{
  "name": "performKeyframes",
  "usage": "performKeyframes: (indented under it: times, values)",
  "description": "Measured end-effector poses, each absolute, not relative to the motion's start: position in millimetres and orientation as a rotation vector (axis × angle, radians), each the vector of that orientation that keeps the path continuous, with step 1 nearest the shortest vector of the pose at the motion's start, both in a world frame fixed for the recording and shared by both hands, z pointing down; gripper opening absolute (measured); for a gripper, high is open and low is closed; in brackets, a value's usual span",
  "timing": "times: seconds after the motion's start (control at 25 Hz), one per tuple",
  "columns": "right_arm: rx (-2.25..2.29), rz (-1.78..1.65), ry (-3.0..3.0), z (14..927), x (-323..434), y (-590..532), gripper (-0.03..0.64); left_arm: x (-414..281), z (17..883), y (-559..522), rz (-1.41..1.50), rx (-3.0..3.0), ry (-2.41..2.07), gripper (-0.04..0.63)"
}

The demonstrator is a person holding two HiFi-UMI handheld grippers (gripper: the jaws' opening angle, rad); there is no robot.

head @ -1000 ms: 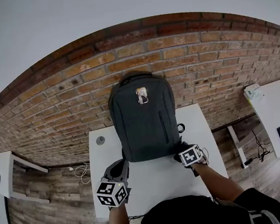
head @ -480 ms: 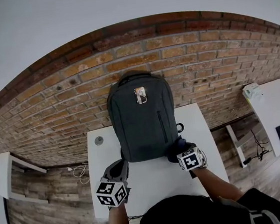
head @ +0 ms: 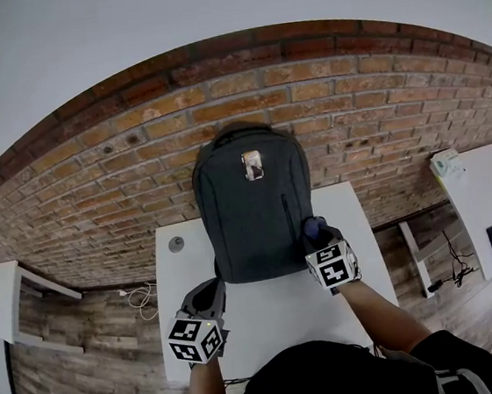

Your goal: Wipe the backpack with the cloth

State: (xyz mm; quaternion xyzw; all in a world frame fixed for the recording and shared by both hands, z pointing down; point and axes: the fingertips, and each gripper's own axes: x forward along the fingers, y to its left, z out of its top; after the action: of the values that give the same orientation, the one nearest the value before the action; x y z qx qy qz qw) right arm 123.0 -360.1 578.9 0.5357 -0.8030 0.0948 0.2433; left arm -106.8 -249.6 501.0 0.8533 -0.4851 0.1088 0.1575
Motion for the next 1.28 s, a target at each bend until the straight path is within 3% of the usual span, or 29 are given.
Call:
performKeyframes:
  times: [1.28]
  values:
    - [1.652,-0.080,-2.427,376,94,-497,0.110,-129,503,-245,0.300,2.391,-1.440,-0.009]
